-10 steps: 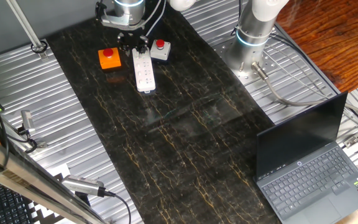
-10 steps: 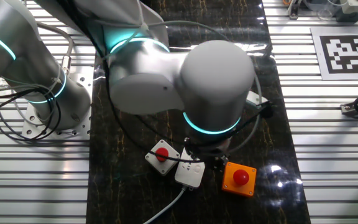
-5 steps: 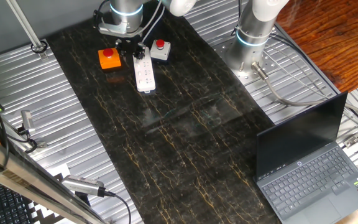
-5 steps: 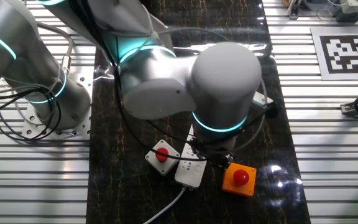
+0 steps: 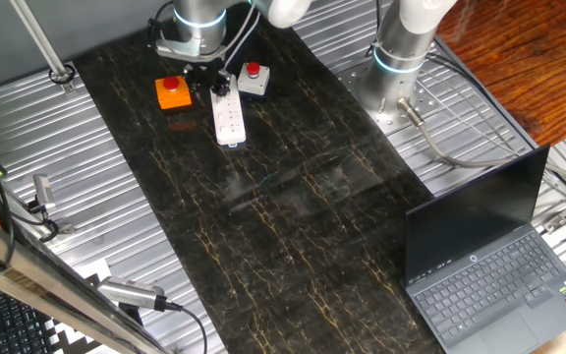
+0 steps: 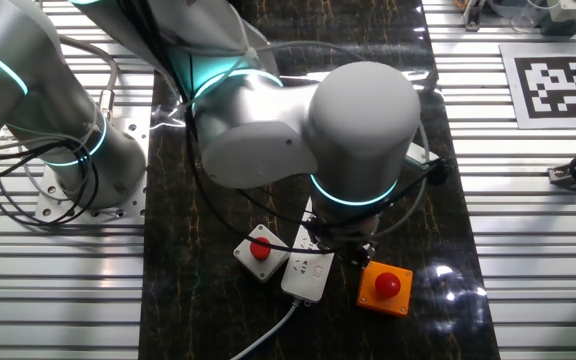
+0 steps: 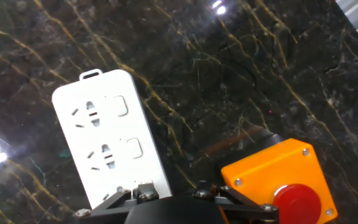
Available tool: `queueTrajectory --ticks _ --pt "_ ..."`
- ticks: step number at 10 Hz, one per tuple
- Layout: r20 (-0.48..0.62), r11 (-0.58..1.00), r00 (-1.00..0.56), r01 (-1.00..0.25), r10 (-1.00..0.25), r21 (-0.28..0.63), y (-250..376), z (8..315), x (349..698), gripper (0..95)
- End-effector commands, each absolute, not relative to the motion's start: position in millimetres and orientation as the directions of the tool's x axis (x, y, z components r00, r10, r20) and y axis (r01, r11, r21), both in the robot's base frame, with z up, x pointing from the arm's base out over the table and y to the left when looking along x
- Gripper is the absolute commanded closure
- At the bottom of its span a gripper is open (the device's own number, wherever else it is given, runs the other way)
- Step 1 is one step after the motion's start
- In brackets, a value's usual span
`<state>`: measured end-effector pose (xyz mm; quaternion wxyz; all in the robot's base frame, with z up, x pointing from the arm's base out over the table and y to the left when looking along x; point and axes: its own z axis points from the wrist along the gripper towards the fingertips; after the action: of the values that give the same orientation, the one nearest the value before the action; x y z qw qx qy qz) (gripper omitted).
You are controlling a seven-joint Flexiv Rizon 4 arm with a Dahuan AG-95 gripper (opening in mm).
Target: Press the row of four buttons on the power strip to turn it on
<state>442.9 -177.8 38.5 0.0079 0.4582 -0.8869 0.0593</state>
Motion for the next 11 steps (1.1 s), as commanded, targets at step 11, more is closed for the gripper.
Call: queueTrajectory --ticks 11 --pt "0.086 0.599 -0.606 -0.795 -0.790 -0.098 -149 54 450 57.0"
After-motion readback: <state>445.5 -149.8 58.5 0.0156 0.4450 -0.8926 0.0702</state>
